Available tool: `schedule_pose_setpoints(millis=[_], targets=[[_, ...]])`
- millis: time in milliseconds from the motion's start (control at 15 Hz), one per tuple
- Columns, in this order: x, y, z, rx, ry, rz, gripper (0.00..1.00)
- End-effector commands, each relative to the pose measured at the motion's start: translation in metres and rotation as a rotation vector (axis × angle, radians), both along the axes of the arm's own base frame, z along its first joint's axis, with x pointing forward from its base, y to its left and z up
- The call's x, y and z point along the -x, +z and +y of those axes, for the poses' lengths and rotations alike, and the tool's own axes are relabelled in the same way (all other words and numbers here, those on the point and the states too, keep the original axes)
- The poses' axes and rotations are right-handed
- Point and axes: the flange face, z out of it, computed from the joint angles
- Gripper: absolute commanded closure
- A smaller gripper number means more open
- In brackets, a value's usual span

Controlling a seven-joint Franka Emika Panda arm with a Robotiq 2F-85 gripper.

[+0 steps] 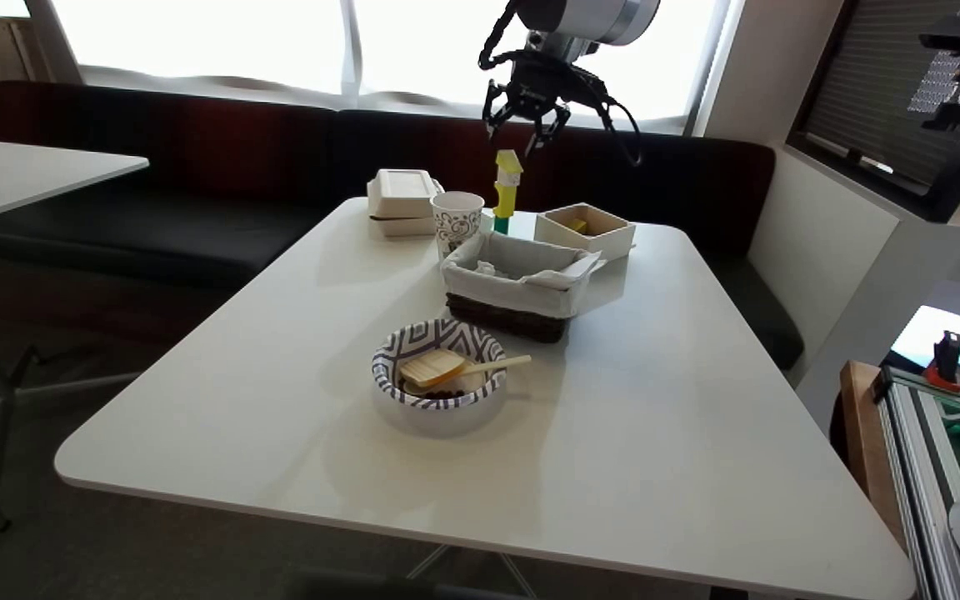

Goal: Remove a block from the box and put it on the tower

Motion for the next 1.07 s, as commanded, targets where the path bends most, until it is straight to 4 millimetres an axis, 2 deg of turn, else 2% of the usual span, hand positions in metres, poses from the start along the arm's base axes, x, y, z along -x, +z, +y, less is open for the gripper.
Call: schedule_pose_setpoints(millis=[0, 200, 467, 867, 933, 1000], targets=[[0.0, 0.002, -0.003, -0.008, 0.008, 0.028, 0.0], [0.008, 0.019, 0.002, -0.024, 0.025, 0.026, 0.0], [0.036, 0.053, 0.021, -0.035, 0.188, 0.111, 0.0], [0.072, 0.098, 0.028, 0.172, 0.465, 0.125, 0.0], [0.052, 0.093, 0.021, 0.129, 0.384, 0.129, 0.0], [0.055, 0.099, 0.021, 0.134, 0.392, 0.123, 0.0]])
